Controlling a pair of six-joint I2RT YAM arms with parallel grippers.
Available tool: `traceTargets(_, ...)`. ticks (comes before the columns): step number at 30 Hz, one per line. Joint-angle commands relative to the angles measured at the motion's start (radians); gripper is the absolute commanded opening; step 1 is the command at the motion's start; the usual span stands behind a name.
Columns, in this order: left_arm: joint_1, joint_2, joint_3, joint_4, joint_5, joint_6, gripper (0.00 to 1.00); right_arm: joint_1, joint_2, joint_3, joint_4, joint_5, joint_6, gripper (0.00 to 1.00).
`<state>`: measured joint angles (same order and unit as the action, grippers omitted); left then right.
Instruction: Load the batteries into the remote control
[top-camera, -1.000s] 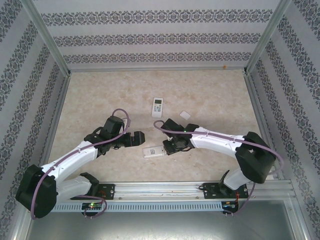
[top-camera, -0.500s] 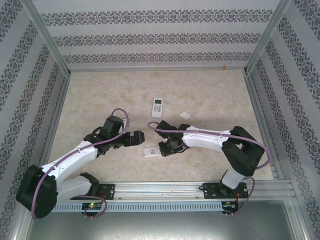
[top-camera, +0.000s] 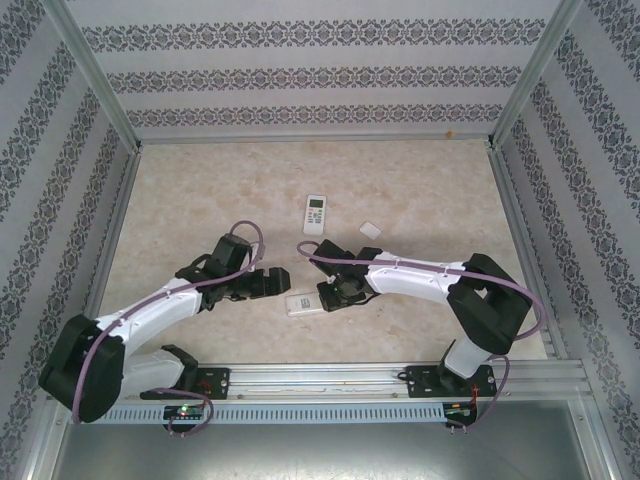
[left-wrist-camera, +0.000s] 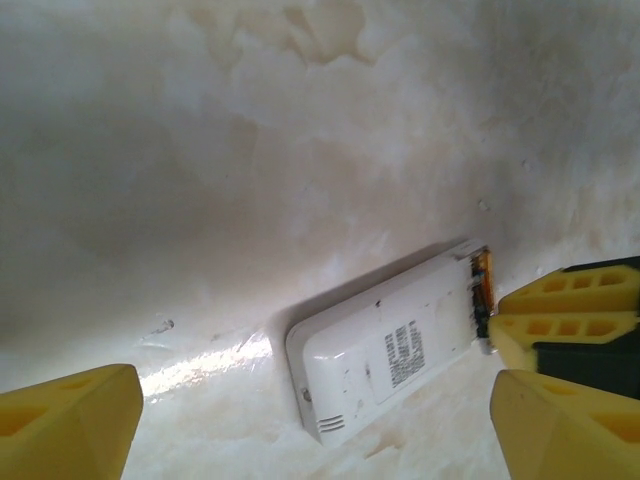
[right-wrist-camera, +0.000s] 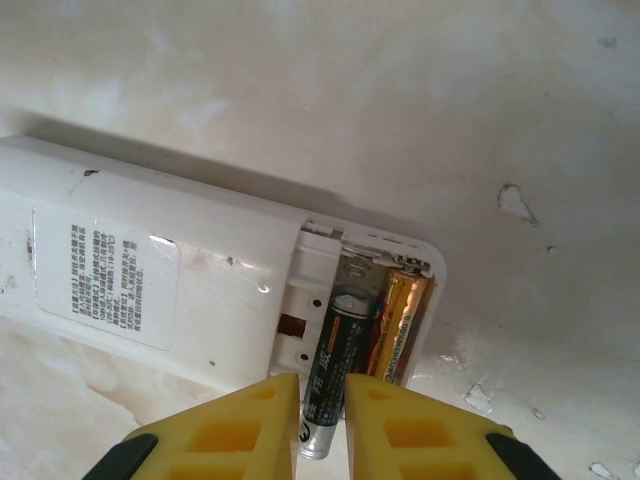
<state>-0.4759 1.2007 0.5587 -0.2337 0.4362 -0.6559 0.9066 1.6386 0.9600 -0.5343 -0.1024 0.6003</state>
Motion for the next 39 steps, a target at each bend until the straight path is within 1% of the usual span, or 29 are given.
traceTargets(1, -0.004, 0.057, -0.012, 0.037, 0.070, -0.004, 0.87, 0.016, -0.012, -0.009, -0.021, 0.010, 0.018, 0.21)
traceTargets(5, -0.034, 0.123, -0.001, 0.054, 0.081, -0.006, 0.83, 0.018, 0.008, -0.003, -0.028, 0.022, 0.014, 0.21)
traceTargets(8, -0.049, 0.148, 0.000, 0.062, 0.082, -0.009, 0.77, 0.024, 0.027, 0.007, -0.039, 0.037, 0.008, 0.20)
traceTargets(11, -0.065, 0.176, 0.004, 0.059, 0.081, -0.006, 0.70, 0.032, 0.053, 0.021, -0.057, 0.065, 0.003, 0.16)
traceTargets(14, -0.078, 0.209, 0.005, 0.054, 0.070, -0.002, 0.64, 0.044, 0.076, 0.034, -0.064, 0.098, 0.000, 0.15)
traceTargets(19, -0.088, 0.274, 0.002, 0.077, 0.038, 0.010, 0.58, 0.056, 0.119, 0.039, -0.033, 0.142, 0.003, 0.12)
traceTargets(22, -0.087, 0.312, -0.001, 0.101, 0.004, 0.019, 0.57, 0.073, 0.158, 0.044, -0.021, 0.216, -0.015, 0.08)
traceTargets(24, -0.087, 0.326, 0.001, 0.109, -0.012, 0.023, 0.56, 0.081, 0.175, 0.056, -0.032, 0.244, -0.022, 0.08)
traceTargets(26, -0.087, 0.330, 0.004, 0.114, -0.015, 0.024, 0.56, 0.087, 0.159, 0.068, -0.045, 0.231, -0.026, 0.08)
traceTargets(29, -0.087, 0.316, -0.001, 0.125, -0.011, 0.017, 0.56, 0.089, 0.078, 0.062, -0.036, 0.193, -0.014, 0.15)
traceTargets(32, -0.087, 0.301, -0.001, 0.124, -0.016, 0.015, 0.55, 0.089, 0.007, 0.060, -0.045, 0.192, 0.003, 0.18)
traceTargets(35, -0.087, 0.296, 0.003, 0.121, -0.012, 0.015, 0.56, 0.089, -0.035, 0.042, -0.043, 0.196, 0.021, 0.19)
traceTargets(39, -0.087, 0.294, 0.006, 0.118, -0.012, 0.015, 0.56, 0.090, -0.036, 0.009, -0.040, 0.193, 0.051, 0.20)
